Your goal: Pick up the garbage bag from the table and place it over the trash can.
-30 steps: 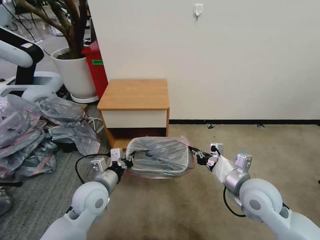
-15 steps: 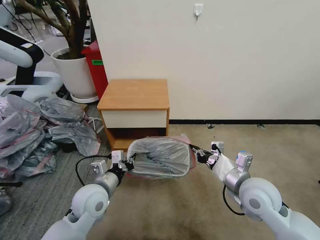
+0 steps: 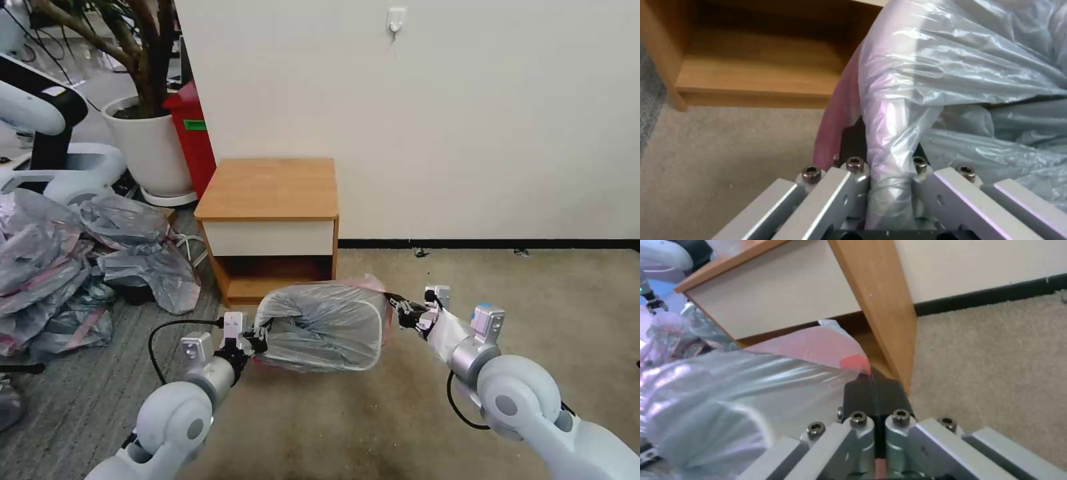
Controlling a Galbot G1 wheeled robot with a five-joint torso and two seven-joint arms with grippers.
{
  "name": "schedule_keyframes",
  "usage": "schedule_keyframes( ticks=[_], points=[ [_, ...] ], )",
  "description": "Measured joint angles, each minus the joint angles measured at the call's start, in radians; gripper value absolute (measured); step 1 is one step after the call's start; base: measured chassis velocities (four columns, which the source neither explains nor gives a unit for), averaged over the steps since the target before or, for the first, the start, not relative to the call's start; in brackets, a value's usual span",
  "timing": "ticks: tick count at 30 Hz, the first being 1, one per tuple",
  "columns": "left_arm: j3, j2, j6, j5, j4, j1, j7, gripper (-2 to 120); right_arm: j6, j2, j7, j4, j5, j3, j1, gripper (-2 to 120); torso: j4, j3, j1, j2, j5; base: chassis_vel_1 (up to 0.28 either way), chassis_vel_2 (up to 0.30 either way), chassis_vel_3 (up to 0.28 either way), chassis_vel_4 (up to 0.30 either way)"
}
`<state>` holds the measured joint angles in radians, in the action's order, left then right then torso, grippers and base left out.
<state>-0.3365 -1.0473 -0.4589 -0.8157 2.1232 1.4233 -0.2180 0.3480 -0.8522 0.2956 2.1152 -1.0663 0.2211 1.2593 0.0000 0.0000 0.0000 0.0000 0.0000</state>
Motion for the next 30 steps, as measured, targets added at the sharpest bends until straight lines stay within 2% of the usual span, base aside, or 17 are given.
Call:
schedule_keyframes(
  ticks=[17, 30],
  points=[
    [-0.043, 0.010, 0.007, -0.021, 0.049, 0.032, 0.066, 3, 0.019, -0.036, 0.005, -0.057, 0.047, -0.040, -0.007, 0, 0.0000, 0.000, 0.000, 0.000, 0.0000, 0.000, 0.000, 0.000, 0.000],
    [-0.060, -0.001, 0.007, -0.133, 0.098, 0.036, 0.052, 3, 0.014, -0.082, 0.009, -0.107, 0.084, -0.063, -0.013, 0, 0.0000, 0.000, 0.000, 0.000, 0.0000, 0.000, 0.000, 0.000, 0.000]
  ],
)
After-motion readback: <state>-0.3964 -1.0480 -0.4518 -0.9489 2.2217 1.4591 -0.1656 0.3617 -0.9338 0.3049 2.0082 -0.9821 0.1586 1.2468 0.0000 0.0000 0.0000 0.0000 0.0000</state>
